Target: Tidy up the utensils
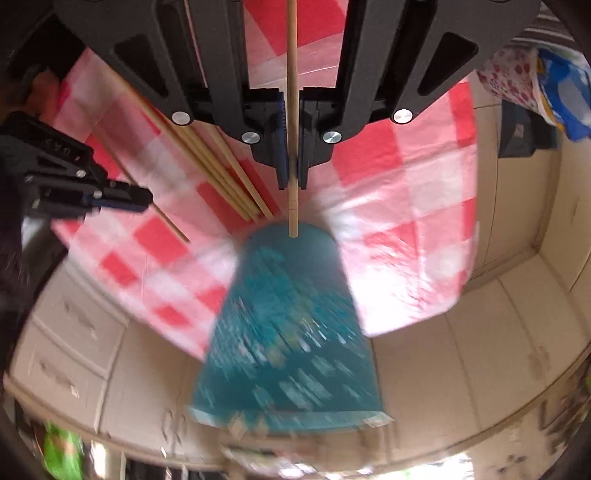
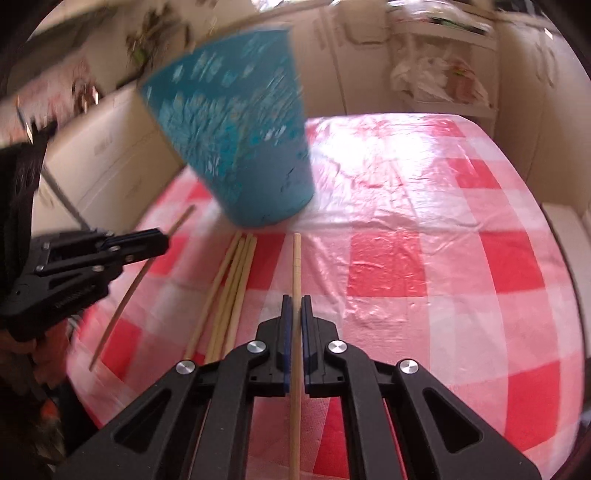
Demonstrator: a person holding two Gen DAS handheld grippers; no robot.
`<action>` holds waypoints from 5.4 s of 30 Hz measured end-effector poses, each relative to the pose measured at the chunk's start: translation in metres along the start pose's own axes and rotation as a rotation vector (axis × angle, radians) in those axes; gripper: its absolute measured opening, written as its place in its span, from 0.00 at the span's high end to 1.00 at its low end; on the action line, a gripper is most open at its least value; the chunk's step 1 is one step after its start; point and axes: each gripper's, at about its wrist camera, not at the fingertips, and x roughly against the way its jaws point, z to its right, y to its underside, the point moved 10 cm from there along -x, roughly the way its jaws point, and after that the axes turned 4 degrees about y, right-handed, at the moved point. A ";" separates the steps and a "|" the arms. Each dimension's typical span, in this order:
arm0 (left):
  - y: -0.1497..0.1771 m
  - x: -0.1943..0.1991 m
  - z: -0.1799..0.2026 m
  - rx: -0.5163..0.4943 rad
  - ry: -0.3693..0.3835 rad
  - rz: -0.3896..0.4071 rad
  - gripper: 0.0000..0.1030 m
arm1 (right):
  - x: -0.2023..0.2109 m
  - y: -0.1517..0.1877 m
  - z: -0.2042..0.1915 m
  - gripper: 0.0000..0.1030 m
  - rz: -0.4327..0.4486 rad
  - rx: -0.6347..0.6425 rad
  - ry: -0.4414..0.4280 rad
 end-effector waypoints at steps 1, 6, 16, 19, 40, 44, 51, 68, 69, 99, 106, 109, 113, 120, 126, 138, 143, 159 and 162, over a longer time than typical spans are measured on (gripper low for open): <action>-0.011 0.015 -0.005 0.023 0.008 0.059 0.96 | 0.004 -0.002 0.004 0.95 0.032 -0.032 -0.009; -0.086 0.102 -0.022 0.098 0.059 0.406 0.96 | 0.015 -0.012 0.021 0.95 0.129 -0.117 -0.013; -0.205 0.140 -0.032 0.241 0.093 0.763 0.96 | 0.016 -0.016 0.028 0.95 0.131 -0.145 -0.029; -0.228 0.135 -0.025 0.253 0.061 0.826 0.95 | 0.017 -0.016 0.025 0.95 0.138 -0.139 -0.029; -0.169 0.043 -0.036 0.207 -0.105 0.631 0.95 | 0.019 -0.017 0.025 0.95 0.150 -0.148 -0.036; -0.149 0.043 -0.031 0.179 -0.096 0.591 0.94 | 0.021 -0.018 0.025 0.95 0.160 -0.152 -0.042; -0.095 0.068 -0.046 0.243 -0.125 0.590 0.65 | 0.037 -0.024 0.029 0.95 0.237 -0.183 -0.073; -0.022 0.092 -0.037 0.499 0.051 0.577 0.65 | 0.138 -0.196 -0.051 0.95 0.791 -0.164 -0.252; -0.024 0.094 -0.034 0.494 0.058 0.583 0.65 | 0.139 -0.205 -0.053 0.95 0.818 -0.173 -0.262; -0.037 0.100 -0.041 0.488 0.017 0.602 0.64 | 0.036 -0.180 -0.038 0.89 0.691 -0.103 -0.177; -0.036 0.100 -0.042 0.486 0.010 0.596 0.64 | 0.037 -0.172 -0.038 0.80 0.679 -0.110 -0.176; -0.036 0.101 -0.042 0.482 0.003 0.595 0.64 | 0.051 -0.166 -0.037 0.77 0.692 -0.112 -0.176; -0.036 0.102 -0.042 0.479 -0.005 0.590 0.63 | 0.079 -0.157 -0.035 0.71 0.716 -0.098 -0.166; -0.037 0.102 -0.040 0.475 -0.017 0.581 0.61 | 0.128 -0.130 -0.037 0.53 0.727 -0.011 -0.106; -0.033 0.093 -0.040 0.471 -0.035 0.536 0.60 | 0.088 -0.076 -0.038 0.51 0.465 0.091 -0.026; 0.008 0.040 -0.049 0.436 -0.110 0.254 0.56 | 0.013 -0.010 -0.034 0.72 0.076 0.167 0.061; 0.028 0.009 -0.036 0.370 -0.107 0.116 0.56 | -0.008 0.002 -0.041 0.77 -0.007 0.200 0.054; 0.040 -0.044 0.014 0.197 -0.042 -0.081 0.56 | -0.016 0.022 -0.031 0.89 -0.093 0.240 0.080; 0.039 -0.050 0.016 0.167 -0.053 -0.096 0.56 | -0.017 0.019 -0.029 0.89 -0.098 0.228 0.072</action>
